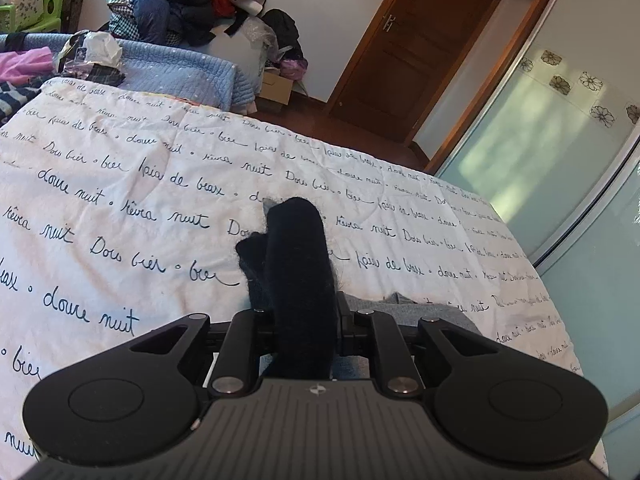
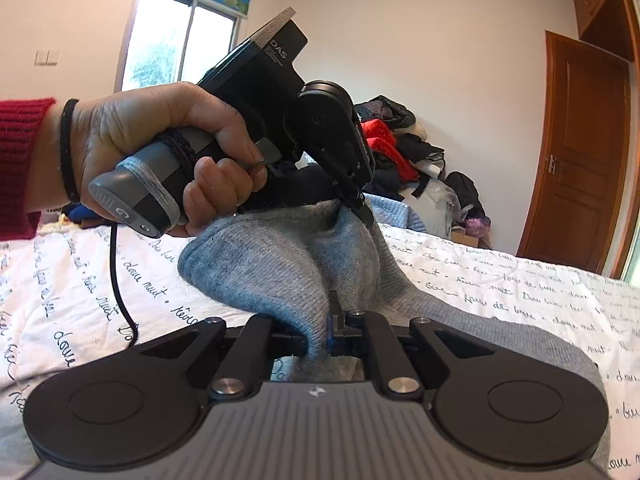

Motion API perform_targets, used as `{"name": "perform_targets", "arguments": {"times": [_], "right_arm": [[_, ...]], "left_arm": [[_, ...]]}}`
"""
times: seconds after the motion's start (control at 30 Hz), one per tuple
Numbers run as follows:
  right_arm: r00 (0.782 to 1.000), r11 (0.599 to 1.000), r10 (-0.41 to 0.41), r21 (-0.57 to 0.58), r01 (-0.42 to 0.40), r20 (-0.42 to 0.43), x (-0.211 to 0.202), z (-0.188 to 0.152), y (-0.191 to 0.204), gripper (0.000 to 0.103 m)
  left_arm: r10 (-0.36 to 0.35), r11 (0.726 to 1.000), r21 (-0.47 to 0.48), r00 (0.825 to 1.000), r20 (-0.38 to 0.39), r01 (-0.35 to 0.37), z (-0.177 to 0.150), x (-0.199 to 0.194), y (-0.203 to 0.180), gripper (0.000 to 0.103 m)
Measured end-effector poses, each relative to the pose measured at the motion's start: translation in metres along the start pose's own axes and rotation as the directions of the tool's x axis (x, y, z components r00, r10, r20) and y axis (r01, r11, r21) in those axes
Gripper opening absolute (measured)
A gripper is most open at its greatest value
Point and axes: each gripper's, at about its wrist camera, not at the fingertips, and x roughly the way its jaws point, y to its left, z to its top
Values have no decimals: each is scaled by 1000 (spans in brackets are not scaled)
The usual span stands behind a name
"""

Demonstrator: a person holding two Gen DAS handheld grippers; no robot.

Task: Fold small clothes
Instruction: 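Lift the side edge with both grippers and fold it over the sweater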

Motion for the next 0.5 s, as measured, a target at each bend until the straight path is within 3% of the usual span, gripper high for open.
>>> {"name": "perform_targets", "arguments": {"times": [0.5], "right_arm": [[999,976,-36,214,37,-8,-43,-11,-69,7]], "left_arm": [[6,994,112,1000,-26,-3,-8,30,-95,18]]}}
